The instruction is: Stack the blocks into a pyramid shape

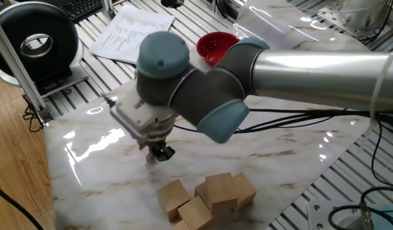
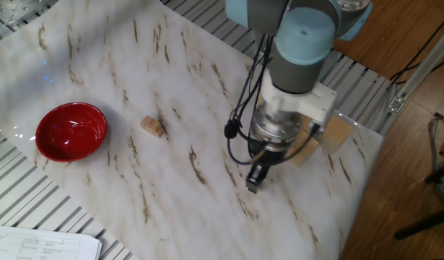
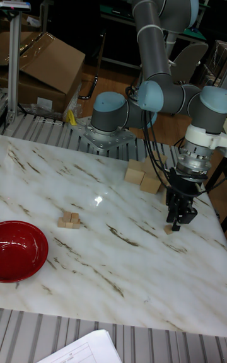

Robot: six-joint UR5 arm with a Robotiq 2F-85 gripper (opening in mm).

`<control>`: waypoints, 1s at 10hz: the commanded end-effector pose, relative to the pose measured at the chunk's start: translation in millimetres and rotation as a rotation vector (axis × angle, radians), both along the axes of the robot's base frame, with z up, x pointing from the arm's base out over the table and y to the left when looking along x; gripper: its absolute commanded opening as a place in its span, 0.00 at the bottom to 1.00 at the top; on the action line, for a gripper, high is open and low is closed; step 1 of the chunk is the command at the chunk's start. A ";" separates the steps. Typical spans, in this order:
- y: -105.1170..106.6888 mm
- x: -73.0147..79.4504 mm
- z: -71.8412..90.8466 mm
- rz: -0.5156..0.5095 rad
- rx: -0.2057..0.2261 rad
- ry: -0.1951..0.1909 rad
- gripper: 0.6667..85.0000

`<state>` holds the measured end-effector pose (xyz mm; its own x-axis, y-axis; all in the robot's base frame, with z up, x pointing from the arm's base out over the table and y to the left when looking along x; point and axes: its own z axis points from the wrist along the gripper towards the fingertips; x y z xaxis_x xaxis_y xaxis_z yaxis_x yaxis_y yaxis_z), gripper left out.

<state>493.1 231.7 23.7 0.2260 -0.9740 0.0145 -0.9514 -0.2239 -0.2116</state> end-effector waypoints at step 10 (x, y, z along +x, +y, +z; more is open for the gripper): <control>-3.9 16.3 -14.2 0.098 -0.041 -0.029 0.48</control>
<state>503.4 222.0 14.8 0.3303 -0.9399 0.0860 -0.9158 -0.3412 -0.2120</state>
